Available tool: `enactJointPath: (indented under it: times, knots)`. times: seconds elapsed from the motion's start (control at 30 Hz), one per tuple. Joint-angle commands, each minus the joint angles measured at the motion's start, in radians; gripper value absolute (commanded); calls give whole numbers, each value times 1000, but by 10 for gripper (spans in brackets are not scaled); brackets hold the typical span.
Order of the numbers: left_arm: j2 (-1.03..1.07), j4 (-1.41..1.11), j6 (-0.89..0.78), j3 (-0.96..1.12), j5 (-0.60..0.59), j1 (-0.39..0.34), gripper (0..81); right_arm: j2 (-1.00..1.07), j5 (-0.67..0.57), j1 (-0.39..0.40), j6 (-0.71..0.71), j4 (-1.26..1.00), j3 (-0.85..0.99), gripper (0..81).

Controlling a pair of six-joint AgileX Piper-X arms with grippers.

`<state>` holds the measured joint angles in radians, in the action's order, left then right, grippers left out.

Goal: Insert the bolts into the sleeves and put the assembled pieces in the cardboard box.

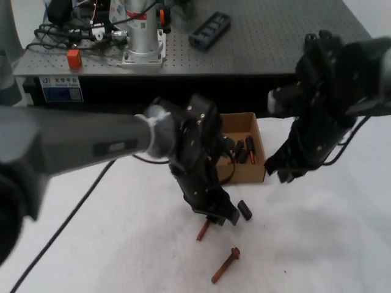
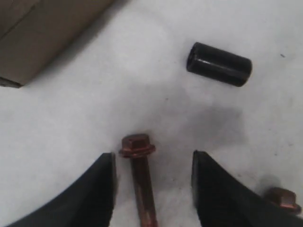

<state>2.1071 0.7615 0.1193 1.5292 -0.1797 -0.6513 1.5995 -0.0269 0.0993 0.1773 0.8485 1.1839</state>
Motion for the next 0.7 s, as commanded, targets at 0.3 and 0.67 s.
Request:
enactJointPath:
  times: [0.3, 0.67]
  knots:
    - [46, 119, 23, 64, 20, -1, 99, -61, -14, -6, -4, 30, 4, 52]
    - [-132, 8, -73, 38, -81, 32, 7, -264, -219, -6, -78, -169, -237, 52]
